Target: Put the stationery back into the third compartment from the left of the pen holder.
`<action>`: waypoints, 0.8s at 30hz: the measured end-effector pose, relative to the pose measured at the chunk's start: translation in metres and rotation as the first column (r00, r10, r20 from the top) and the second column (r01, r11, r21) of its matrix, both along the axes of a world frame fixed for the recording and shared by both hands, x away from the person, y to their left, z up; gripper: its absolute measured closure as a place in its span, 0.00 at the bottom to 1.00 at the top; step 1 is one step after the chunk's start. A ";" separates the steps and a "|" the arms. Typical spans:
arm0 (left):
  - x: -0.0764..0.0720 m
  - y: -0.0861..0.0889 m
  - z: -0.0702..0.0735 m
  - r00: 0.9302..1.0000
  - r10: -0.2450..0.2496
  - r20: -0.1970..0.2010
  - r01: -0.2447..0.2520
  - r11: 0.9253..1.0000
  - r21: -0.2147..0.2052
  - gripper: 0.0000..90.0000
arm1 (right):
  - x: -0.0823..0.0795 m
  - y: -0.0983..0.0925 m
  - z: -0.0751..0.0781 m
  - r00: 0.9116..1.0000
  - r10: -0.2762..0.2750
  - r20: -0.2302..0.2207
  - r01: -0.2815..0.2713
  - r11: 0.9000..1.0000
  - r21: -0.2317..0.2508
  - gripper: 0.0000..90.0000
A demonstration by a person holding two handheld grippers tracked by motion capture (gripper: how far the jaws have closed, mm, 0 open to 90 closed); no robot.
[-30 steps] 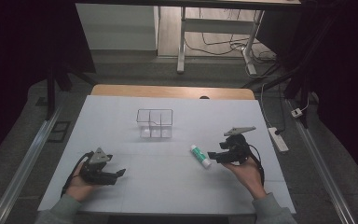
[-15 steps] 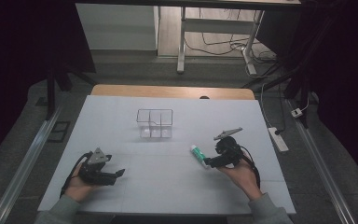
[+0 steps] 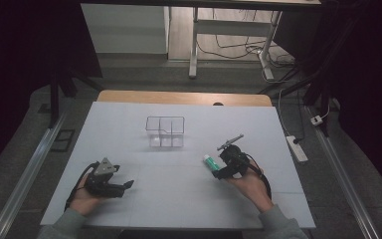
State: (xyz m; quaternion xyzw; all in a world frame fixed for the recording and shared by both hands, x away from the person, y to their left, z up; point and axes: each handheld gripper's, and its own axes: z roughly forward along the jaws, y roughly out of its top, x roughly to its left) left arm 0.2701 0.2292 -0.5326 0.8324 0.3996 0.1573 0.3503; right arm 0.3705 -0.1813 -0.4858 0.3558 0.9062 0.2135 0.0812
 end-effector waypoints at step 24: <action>-0.001 -0.001 0.002 1.000 0.003 0.021 -0.003 1.000 0.004 0.23 | 0.003 0.009 -0.001 0.998 0.047 -0.051 -0.049 0.997 -0.054 0.72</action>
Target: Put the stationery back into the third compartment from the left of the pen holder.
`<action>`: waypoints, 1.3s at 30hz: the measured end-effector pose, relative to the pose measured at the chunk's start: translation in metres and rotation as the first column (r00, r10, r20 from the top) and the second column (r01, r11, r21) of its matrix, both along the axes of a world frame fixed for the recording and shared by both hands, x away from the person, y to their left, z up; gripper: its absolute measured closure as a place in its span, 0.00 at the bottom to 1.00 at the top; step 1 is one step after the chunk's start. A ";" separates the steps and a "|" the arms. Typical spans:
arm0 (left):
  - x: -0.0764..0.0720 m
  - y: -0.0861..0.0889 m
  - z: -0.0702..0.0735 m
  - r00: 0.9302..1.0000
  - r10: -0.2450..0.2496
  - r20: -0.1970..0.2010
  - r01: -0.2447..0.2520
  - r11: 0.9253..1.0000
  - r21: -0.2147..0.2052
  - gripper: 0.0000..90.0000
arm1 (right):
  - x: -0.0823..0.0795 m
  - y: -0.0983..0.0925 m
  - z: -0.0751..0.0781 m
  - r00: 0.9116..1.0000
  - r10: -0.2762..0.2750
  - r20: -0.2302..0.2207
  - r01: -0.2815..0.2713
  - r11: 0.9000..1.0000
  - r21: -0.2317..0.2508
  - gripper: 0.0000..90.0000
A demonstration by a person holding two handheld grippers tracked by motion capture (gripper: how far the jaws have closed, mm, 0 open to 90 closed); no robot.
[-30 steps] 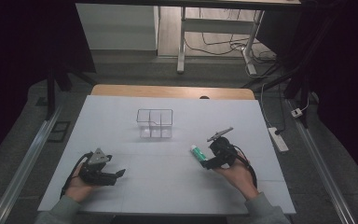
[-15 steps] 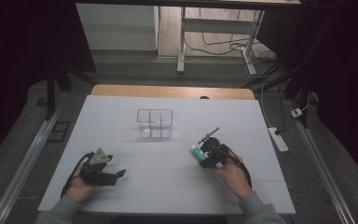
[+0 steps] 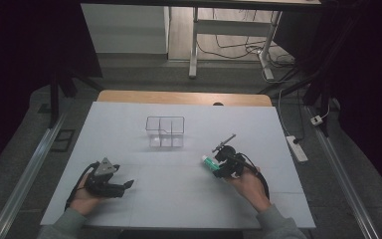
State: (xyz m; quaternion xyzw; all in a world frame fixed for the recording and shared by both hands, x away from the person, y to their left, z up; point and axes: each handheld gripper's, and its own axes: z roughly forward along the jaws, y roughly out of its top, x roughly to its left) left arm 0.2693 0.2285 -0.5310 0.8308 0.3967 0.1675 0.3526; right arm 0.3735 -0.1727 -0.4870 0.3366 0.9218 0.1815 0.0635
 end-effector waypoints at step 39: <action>0.003 -0.053 0.025 0.973 -0.177 0.147 0.161 0.980 0.114 0.24 | -0.012 0.009 0.016 0.991 0.123 -0.044 -0.111 0.974 0.199 0.72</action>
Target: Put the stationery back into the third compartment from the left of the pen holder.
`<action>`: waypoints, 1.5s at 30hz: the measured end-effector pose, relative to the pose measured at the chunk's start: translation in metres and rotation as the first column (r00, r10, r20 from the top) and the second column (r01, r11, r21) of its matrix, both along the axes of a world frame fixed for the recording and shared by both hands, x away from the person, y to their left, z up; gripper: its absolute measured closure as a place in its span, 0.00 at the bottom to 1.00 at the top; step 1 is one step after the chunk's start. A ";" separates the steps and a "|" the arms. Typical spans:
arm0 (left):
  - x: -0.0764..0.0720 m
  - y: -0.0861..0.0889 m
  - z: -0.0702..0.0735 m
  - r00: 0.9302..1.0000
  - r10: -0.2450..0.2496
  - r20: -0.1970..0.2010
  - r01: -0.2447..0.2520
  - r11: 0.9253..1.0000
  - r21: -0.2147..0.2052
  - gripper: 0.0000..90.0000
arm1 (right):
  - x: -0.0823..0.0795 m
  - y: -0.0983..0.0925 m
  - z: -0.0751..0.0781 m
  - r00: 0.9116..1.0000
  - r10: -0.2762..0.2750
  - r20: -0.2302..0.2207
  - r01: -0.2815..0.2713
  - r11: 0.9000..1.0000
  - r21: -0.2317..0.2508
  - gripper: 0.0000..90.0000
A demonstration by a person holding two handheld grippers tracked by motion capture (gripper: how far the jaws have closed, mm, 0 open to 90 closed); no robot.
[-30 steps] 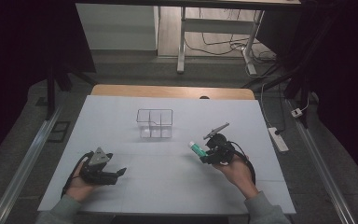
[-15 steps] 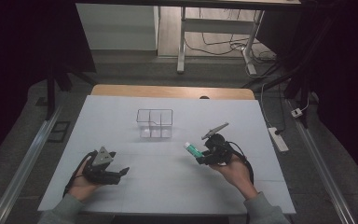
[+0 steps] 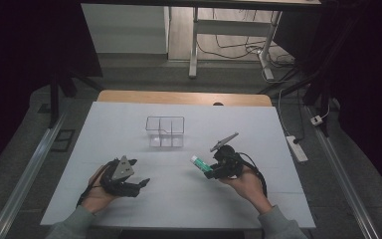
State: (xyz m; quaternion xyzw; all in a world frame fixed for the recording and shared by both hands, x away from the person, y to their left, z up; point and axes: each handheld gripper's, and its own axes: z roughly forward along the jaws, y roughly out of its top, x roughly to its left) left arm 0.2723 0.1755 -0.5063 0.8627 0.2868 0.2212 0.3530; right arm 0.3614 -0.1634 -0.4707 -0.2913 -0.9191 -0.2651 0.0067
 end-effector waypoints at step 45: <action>0.017 -0.087 0.006 0.953 -0.301 0.023 0.291 0.935 0.201 0.26 | -0.011 0.042 -0.015 0.979 0.186 -0.086 -0.187 0.982 -0.001 0.72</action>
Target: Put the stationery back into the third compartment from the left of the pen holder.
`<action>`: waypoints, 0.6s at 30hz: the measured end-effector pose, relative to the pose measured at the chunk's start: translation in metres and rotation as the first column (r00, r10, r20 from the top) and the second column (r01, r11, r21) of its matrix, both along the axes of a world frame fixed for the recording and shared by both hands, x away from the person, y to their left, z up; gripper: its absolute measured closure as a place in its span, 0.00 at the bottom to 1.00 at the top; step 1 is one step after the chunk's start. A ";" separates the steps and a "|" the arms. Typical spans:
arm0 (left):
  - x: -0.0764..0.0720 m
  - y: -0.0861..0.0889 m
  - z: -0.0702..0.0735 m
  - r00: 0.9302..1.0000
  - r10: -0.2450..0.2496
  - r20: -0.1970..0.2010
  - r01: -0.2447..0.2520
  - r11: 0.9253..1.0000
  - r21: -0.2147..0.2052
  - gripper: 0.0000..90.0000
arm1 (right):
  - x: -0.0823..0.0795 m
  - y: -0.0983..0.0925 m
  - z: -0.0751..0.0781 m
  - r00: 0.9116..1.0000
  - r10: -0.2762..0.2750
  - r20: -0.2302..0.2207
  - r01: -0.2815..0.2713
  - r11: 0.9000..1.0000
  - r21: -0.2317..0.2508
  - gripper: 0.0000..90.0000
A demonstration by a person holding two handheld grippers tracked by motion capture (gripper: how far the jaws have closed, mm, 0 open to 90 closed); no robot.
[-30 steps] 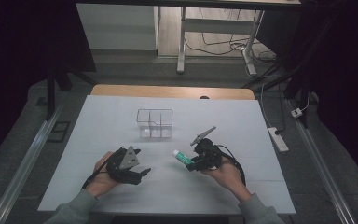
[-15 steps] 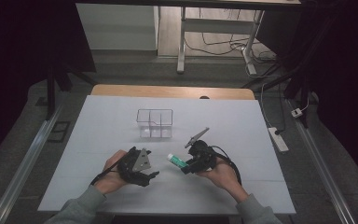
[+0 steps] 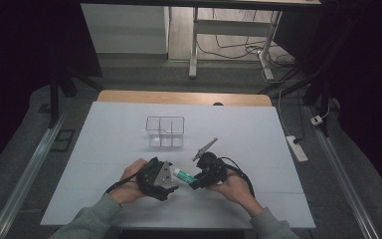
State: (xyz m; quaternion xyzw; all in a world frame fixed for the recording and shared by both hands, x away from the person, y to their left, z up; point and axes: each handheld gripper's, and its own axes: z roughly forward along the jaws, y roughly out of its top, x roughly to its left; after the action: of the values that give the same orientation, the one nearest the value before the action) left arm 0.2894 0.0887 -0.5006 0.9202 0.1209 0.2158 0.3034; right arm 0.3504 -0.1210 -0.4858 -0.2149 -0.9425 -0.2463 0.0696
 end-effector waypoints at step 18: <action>-0.004 -0.019 -0.005 0.987 -0.154 0.048 0.146 0.979 0.145 0.42 | -0.001 0.014 -0.002 0.997 0.060 -0.046 -0.061 0.998 -0.014 0.72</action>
State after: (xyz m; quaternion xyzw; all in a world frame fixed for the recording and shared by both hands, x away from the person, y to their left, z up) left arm 0.2857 0.0701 -0.5056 0.9390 0.0267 0.2273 0.2565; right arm 0.3491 -0.1070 -0.4875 -0.1923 -0.9486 -0.2321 0.0970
